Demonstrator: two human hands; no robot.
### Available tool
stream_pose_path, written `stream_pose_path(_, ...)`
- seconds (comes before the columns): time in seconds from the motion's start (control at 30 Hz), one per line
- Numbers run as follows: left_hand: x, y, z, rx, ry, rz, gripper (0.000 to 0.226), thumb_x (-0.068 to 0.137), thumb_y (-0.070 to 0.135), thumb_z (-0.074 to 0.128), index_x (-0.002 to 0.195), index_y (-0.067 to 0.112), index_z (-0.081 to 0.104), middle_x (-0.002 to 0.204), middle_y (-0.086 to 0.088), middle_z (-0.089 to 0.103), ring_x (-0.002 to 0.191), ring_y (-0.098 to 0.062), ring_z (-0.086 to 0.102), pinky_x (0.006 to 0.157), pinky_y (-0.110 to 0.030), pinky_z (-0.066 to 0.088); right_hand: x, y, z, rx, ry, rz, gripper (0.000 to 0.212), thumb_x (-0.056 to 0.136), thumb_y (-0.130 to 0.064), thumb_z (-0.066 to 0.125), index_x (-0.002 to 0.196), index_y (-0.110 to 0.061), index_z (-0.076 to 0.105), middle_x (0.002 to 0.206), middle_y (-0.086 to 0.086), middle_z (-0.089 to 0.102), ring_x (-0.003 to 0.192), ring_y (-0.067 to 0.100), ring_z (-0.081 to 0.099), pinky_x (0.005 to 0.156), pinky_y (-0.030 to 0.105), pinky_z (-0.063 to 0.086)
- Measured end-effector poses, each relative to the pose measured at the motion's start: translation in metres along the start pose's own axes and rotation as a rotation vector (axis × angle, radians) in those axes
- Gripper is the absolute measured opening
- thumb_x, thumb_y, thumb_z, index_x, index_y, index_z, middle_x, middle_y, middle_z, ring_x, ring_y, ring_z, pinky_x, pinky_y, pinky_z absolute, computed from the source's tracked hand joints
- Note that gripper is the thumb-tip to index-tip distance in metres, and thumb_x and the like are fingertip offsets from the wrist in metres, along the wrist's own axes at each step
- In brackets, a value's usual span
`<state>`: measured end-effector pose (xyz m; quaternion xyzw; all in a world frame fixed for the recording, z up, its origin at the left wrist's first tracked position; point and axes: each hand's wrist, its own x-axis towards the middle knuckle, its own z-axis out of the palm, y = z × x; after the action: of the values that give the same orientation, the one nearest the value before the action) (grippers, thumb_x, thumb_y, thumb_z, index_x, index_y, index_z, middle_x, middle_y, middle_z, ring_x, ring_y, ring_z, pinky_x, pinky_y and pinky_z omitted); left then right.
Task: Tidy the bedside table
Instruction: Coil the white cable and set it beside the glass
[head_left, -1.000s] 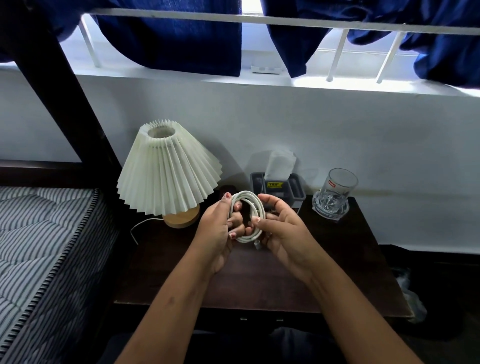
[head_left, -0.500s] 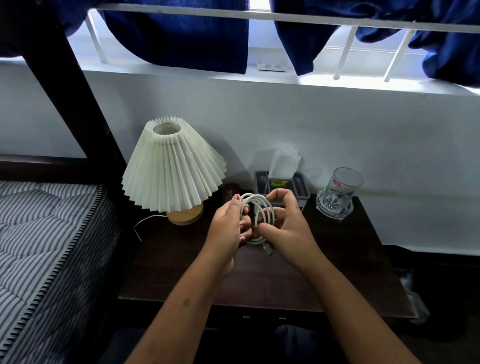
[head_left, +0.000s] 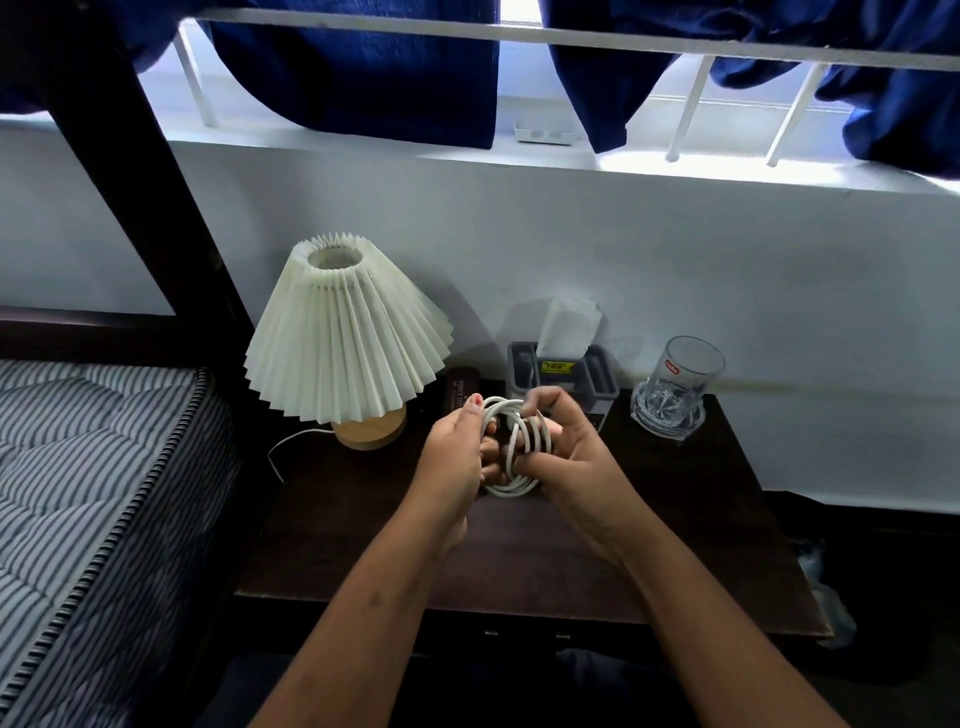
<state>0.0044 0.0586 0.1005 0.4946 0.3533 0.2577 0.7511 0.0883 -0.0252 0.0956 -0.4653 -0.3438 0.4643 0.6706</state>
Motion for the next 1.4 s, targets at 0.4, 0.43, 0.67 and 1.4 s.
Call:
stream_pose_path(0.4,0.002,0.005,-0.006,-0.087,-0.005,-0.098,0.038,0.100,0.029,0.033,0.071,0.010,0.049,0.044,0.004,0.031,0.028,-0.001,0.029,0.030,-0.012,0.030,-0.001,0.006,-0.006,-1.138,0.240,-0.355,0.013,0.075,-0.026,0.065,0.085,-0.033,0.062,0.113,-0.020,0.040,0.101,0.005,0.041,0.083,0.013,0.037)
stream_pose_path(0.43,0.002,0.005,-0.005,-0.079,0.007,-0.107,0.038,0.100,0.028,0.033,0.070,0.010,0.048,0.046,0.003,0.030,0.028,-0.001,0.028,0.029,-0.012,0.029,-0.001,0.006,-0.006,-1.087,0.248,-0.375,0.012,0.075,-0.023,0.065,0.083,-0.032,0.062,0.115,-0.020,0.039,0.101,0.001,0.042,0.085,0.011,0.036)
stream_pose_path(0.67,0.011,-0.006,-0.004,-0.066,0.071,-0.085,0.039,0.100,0.031,0.032,0.066,0.014,0.041,0.034,0.011,0.028,0.026,-0.002,0.022,0.040,-0.018,0.031,0.005,-0.003,0.006,-0.224,0.457,-0.357,0.038,0.085,-0.054,0.043,0.072,-0.022,0.060,0.078,-0.010,0.062,0.076,0.006,0.058,0.064,0.020,0.047)
stream_pose_path(1.4,0.011,-0.008,0.003,-0.425,-0.085,0.079,0.038,0.100,0.032,0.029,0.071,0.012,0.043,0.038,0.009,0.033,0.034,-0.003,0.032,0.046,-0.017,0.034,0.002,0.001,0.004,0.042,0.317,0.221,0.009,0.087,-0.013,0.060,0.089,-0.006,0.066,0.076,0.004,0.068,0.072,0.009,0.066,0.068,0.017,0.055)
